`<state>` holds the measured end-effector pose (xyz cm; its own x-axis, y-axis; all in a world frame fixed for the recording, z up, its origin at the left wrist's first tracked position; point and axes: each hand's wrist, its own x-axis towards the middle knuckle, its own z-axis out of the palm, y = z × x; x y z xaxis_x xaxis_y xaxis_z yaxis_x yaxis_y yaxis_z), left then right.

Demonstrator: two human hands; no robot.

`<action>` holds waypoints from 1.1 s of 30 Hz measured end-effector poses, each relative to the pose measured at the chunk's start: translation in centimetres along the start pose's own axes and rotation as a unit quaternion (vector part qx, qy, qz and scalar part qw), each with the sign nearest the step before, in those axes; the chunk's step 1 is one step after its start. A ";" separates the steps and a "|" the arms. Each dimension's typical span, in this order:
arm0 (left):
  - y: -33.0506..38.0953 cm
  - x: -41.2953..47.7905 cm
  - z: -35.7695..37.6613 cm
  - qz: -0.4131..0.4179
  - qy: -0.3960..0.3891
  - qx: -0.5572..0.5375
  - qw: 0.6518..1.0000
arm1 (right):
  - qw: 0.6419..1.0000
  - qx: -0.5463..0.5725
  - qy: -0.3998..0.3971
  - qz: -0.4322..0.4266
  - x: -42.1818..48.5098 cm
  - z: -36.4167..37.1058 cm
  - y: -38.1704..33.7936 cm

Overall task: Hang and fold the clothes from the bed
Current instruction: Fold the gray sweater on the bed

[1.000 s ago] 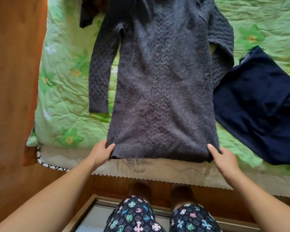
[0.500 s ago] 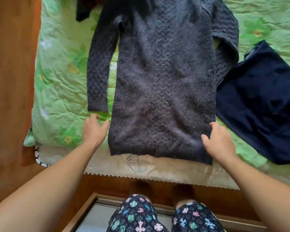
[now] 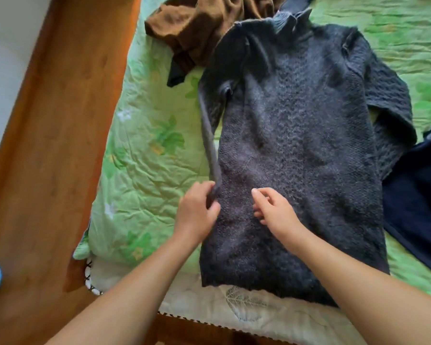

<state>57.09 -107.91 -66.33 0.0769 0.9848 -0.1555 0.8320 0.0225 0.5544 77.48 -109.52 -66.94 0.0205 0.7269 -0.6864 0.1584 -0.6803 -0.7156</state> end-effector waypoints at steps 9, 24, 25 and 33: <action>3.9 -7.9 6.1 0.094 -0.161 -0.054 0.981 | 0.986 0.008 0.066 0.155 -0.2 -2.9 2.6; 3.5 -1.0 8.0 -0.236 -0.147 -0.263 0.924 | 0.938 -0.297 -0.054 0.170 -3.5 -4.9 6.9; 3.6 -0.4 7.9 -0.223 -0.131 -0.254 0.932 | 0.916 -0.380 -0.022 0.127 -2.9 -5.5 6.2; 6.8 12.7 6.6 -0.142 -0.059 -0.268 0.951 | 0.955 -0.257 0.128 -0.072 11.6 -12.1 -6.1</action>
<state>67.35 -96.43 -69.95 -0.0228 0.9003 -0.4347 0.4319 0.4010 0.8079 88.74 -95.75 -68.97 0.1925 0.8532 -0.4848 0.6405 -0.4835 -0.5966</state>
